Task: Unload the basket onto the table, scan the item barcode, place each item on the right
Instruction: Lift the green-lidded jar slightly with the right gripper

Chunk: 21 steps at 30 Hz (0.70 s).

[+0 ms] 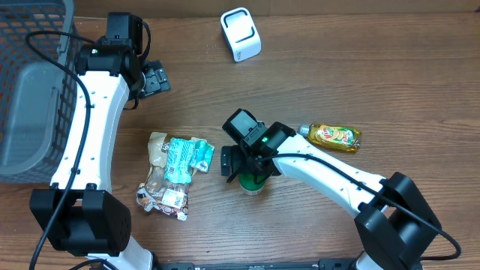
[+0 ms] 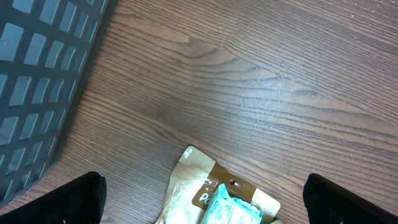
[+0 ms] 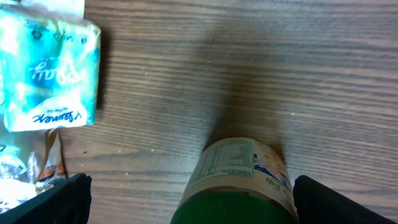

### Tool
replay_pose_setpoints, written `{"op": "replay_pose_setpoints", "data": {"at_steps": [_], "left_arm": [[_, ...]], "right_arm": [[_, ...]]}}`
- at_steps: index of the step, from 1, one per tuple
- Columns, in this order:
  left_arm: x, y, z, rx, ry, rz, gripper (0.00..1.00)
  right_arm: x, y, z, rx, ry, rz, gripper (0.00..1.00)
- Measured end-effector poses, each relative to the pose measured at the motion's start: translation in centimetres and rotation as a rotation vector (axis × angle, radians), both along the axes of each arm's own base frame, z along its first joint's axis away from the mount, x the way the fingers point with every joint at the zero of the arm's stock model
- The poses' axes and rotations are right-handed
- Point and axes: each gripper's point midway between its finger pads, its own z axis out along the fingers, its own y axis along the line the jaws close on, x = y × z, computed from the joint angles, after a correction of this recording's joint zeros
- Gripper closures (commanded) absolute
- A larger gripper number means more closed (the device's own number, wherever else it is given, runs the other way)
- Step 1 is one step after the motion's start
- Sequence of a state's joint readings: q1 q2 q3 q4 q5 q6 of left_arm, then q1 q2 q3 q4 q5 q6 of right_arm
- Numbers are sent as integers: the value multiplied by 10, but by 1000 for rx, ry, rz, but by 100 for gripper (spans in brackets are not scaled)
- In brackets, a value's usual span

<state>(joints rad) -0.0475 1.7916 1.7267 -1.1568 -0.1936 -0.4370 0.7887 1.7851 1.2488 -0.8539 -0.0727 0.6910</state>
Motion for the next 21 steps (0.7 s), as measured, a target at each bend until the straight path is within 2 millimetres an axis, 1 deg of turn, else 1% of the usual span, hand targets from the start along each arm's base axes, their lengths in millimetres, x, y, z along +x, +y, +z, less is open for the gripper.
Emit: {"op": "replay_pose_setpoints", "data": {"at_steps": [10, 15, 21], "left_arm": [[0, 0, 0, 0, 0, 0, 0], [0, 0, 0, 0, 0, 0, 0], [0, 0, 0, 0, 0, 0, 0]], "right_arm": [[-12, 0, -1, 8, 56, 14, 0], [-13, 0, -1, 11, 63, 16, 0], [-21, -6, -3, -12, 98, 14, 0]]}}
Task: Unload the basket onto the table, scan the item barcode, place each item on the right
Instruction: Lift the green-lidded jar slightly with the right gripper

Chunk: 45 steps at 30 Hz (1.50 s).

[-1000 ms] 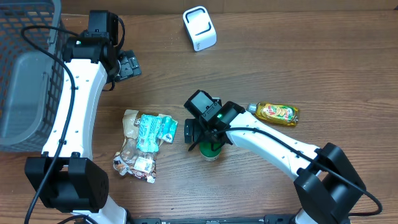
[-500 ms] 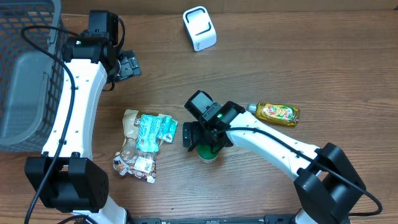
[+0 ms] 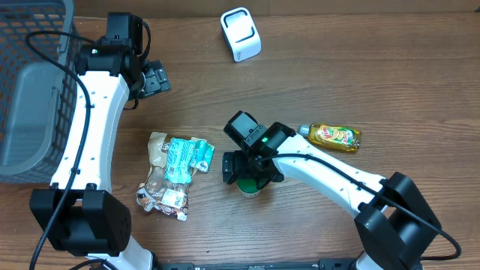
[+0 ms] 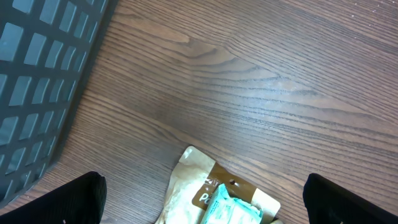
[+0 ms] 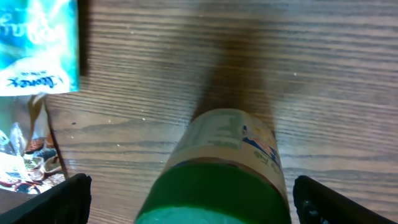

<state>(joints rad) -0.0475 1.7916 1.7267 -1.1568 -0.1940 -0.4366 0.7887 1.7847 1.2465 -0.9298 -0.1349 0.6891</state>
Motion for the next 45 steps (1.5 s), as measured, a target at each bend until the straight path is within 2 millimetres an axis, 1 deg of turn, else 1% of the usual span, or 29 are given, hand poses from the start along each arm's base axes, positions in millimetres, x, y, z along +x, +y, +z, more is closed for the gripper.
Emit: {"op": "replay_pose_setpoints", "data": {"at_steps": [5, 7, 9, 11, 12, 15, 19, 22, 25, 30, 32, 33, 36, 37, 39, 45], "left_arm": [[0, 0, 0, 0, 0, 0, 0], [0, 0, 0, 0, 0, 0, 0], [0, 0, 0, 0, 0, 0, 0], [0, 0, 0, 0, 0, 0, 0], [0, 0, 0, 0, 0, 0, 0], [0, 0, 0, 0, 0, 0, 0], [0, 0, 0, 0, 0, 0, 0], [0, 0, 0, 0, 0, 0, 0], [0, 0, 0, 0, 0, 0, 0], [0, 0, 0, 0, 0, 0, 0], [0, 0, 0, 0, 0, 0, 0], [0, 0, 0, 0, 0, 0, 0], [0, 0, 0, 0, 0, 0, 0], [0, 0, 0, 0, 0, 0, 0], [0, 0, 0, 0, 0, 0, 0], [0, 0, 0, 0, 0, 0, 1]], "right_arm": [[-12, -10, -11, -35, 55, -58, 1], [-17, -15, -15, -50, 74, -84, 9], [-21, -16, -17, -60, 87, -99, 20], [-23, -14, -18, -59, 87, -100, 30], [-25, -12, -18, -59, 86, -101, 34], [-28, -11, -16, -74, 69, -94, 34], [-26, -12, -17, -95, 42, -94, 35], [-19, -17, -17, -123, 6, -120, 40], [-10, -24, -17, -157, -42, -157, 41], [5, -31, -16, -181, -102, -197, 40], [8, -33, -16, -184, -114, -207, 31], [10, -33, -16, -184, -121, -210, 28], [11, -34, -16, -189, -128, -217, 27], [12, -34, -16, -189, -131, -218, 19], [12, -34, -16, -191, -134, -216, 0], [13, -35, -16, -195, -138, -223, 0]]}}
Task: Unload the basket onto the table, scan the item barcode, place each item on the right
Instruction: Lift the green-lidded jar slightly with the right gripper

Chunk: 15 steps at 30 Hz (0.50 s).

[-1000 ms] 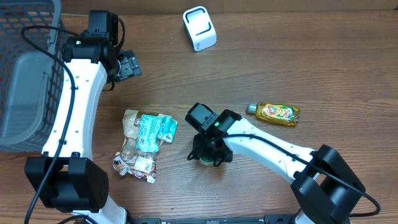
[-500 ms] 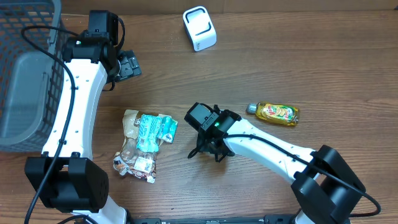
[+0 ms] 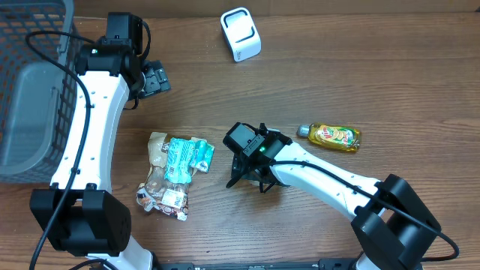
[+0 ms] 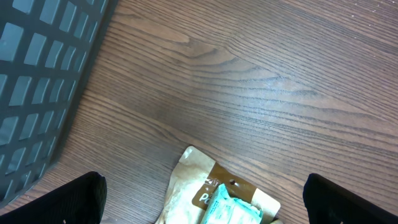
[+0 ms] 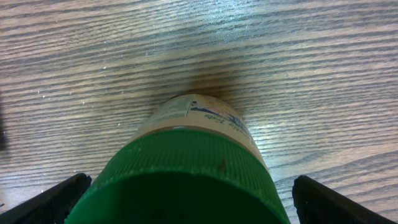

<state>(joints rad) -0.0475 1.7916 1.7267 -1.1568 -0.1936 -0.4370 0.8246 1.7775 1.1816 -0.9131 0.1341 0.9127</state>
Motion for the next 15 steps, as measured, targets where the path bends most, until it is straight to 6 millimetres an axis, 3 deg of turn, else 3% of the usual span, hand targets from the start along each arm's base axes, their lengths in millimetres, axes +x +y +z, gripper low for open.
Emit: {"op": "replay_pose_setpoints", "data": {"at_steps": [6, 15], "left_arm": [[0, 0, 0, 0, 0, 0, 0], [0, 0, 0, 0, 0, 0, 0]], "right_arm": [[-4, 3, -1, 17, 22, 3, 0], [-7, 2, -1, 14, 38, 2, 9]]}}
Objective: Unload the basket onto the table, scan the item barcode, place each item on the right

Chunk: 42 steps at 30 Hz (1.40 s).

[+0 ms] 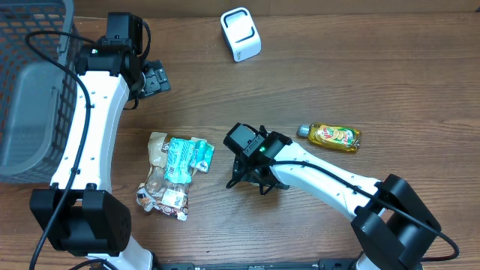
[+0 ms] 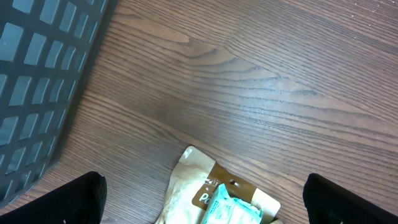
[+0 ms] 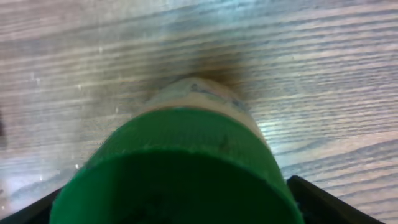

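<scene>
A jar with a green lid (image 3: pixel 180 155) and a pale label stands on the wooden table, its lid filling the lower right wrist view. My right gripper (image 3: pixel 177 208) is down over it, a black finger (image 3: pixel 336 202) on each side of the lid, jaws open. Overhead, that gripper (image 1: pixel 251 174) hides the jar. The white barcode scanner (image 1: pixel 241 34) stands at the far edge. My left gripper (image 1: pixel 154 79) hangs open near the basket, holding nothing, with only table and a pouch below it.
A teal tissue pack lies on a brown snack pouch (image 1: pixel 174 169) left of the jar. A small yellow bottle (image 1: pixel 334 136) lies on its side to the right. A dark wire basket (image 1: pixel 30 82) holding a grey bin stands at the far left.
The green lid looks larger and blurred in the right wrist view, so my right gripper sits slightly lower around the jar. The left arm has not moved.
My right gripper first hung beside the jar, its label and lid low in view. It then stood closer, above the lid. By 0.5 s ago it was straddling the jar, and now it is lower still. The left arm stayed still.
</scene>
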### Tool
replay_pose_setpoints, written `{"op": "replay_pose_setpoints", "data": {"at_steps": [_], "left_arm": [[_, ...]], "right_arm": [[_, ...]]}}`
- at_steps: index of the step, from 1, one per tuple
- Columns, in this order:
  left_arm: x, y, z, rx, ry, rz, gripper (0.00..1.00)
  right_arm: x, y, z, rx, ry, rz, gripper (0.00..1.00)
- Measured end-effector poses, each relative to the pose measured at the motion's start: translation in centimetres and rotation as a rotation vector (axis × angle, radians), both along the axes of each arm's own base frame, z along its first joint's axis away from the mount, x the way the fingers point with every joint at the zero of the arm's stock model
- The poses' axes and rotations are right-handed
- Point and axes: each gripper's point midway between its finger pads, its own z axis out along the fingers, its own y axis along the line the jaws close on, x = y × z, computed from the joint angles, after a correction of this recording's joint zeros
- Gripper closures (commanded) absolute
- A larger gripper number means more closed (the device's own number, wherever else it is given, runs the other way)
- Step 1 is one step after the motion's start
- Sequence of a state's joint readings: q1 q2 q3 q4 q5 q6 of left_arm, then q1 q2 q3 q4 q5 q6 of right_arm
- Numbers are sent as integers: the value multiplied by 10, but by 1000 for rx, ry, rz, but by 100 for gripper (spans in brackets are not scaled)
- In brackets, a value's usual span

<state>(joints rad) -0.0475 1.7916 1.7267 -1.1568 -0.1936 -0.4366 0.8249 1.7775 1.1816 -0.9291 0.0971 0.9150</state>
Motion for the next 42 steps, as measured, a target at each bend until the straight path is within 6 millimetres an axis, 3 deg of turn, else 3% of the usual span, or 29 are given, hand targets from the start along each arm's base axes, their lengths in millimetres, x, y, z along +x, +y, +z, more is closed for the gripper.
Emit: {"op": "replay_pose_setpoints", "data": {"at_steps": [6, 15, 27, 30, 32, 42], "left_arm": [[0, 0, 0, 0, 0, 0, 0], [0, 0, 0, 0, 0, 0, 1], [0, 0, 0, 0, 0, 0, 1], [0, 0, 0, 0, 0, 0, 0], [0, 0, 0, 0, 0, 0, 0], [0, 0, 0, 0, 0, 0, 0]], "right_arm": [[16, 4, 3, 1, -77, 19, 16], [14, -2, 2, -28, -73, 42, 28], [13, -3, 2, -32, -69, 43, 28], [13, -3, 2, -34, -68, 45, 18], [12, -5, 2, -41, -63, 46, 16], [8, -7, 1, -51, -47, 48, 22]]}}
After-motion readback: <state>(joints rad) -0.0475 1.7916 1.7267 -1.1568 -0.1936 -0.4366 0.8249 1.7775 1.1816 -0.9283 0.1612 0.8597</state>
